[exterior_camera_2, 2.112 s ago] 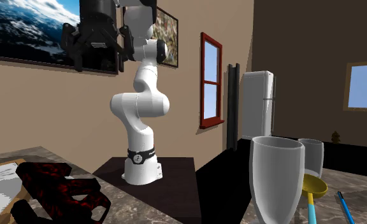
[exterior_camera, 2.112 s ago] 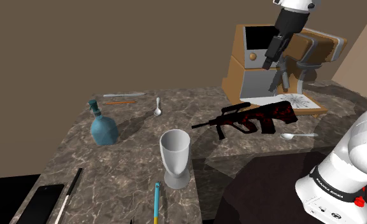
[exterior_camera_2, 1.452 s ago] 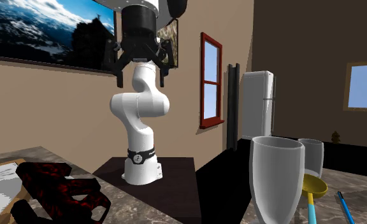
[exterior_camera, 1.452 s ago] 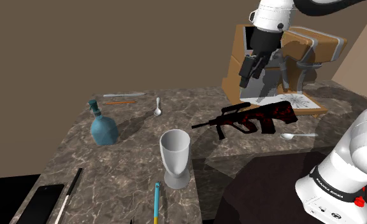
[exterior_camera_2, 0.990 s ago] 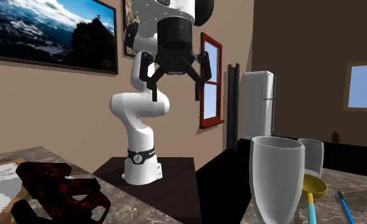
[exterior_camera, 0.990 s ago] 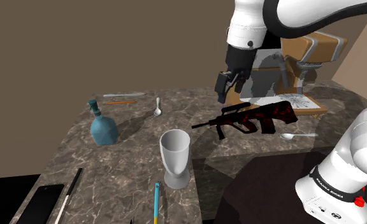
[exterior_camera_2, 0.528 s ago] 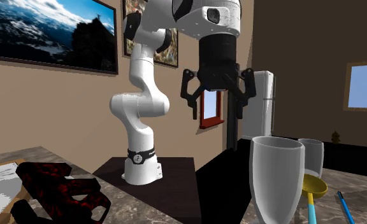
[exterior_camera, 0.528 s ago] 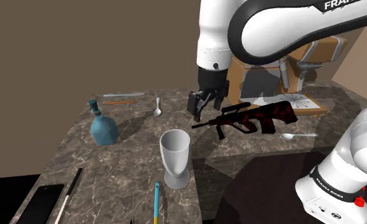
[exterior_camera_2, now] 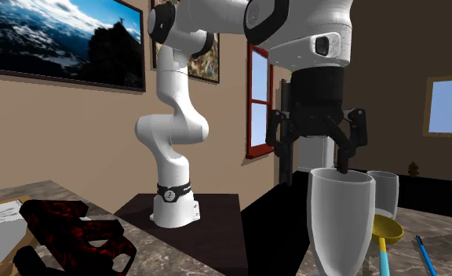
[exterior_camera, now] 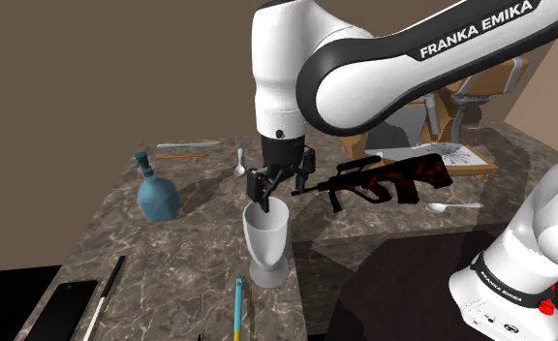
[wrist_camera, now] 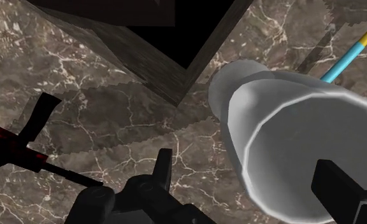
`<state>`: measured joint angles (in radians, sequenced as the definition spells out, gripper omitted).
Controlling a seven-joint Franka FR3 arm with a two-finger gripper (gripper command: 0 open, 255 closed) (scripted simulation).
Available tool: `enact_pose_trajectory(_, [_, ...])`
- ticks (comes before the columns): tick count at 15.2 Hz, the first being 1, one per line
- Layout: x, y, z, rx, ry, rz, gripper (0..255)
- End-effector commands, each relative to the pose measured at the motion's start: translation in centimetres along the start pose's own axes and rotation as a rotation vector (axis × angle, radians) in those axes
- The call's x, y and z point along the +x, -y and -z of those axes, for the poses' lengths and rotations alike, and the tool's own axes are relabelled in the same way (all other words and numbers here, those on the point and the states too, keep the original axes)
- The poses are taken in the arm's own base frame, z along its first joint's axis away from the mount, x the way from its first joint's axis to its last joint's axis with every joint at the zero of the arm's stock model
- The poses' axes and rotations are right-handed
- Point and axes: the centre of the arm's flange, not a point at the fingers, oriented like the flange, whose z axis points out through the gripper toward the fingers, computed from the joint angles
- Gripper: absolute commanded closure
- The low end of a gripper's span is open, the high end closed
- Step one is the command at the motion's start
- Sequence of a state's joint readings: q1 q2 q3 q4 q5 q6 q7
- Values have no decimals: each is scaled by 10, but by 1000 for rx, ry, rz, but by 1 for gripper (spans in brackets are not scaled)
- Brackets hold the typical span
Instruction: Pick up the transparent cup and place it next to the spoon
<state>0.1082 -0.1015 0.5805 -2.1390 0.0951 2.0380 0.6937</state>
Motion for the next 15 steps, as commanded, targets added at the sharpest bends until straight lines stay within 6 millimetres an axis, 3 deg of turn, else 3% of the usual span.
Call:
enact_pose_trajectory(1, [0, 3, -12, 1, 1, -2, 0])
enact_pose_trajectory(6, [0, 3, -36, 1, 1, -2, 0])
enact_pose_trajectory(13, [0, 3, -36, 1, 1, -2, 0])
enact_pose_trajectory(14, [0, 3, -36, 1, 1, -2, 255])
enact_pose_trajectory(15, [0, 3, -36, 1, 1, -2, 255])
